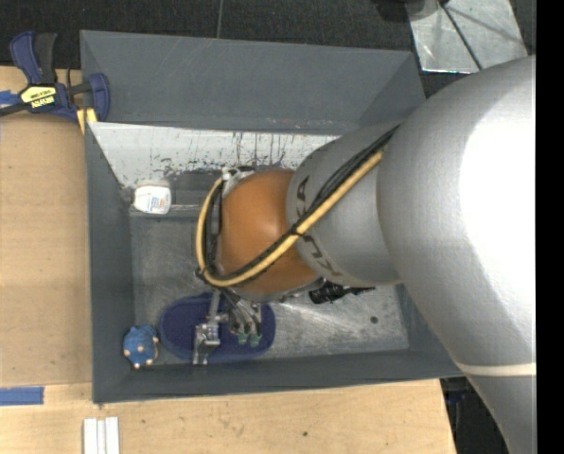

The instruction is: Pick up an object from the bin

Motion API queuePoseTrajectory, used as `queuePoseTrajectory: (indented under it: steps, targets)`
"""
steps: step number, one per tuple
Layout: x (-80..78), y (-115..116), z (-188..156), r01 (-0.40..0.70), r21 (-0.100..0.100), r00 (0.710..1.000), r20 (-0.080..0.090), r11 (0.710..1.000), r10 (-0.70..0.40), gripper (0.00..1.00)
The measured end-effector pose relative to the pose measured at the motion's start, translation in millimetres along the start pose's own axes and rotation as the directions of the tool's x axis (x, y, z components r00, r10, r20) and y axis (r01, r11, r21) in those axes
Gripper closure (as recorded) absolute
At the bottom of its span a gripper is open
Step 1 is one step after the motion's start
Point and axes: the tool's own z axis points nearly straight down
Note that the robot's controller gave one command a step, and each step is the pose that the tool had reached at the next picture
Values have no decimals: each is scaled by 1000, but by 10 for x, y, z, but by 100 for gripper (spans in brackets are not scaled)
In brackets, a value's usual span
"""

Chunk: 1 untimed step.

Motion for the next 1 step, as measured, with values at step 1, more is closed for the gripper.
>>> queuePoseTrajectory:
  steps: [1]
  targets:
    - [-19,12,-34,-1,3,1000,-3,1000,1,0]
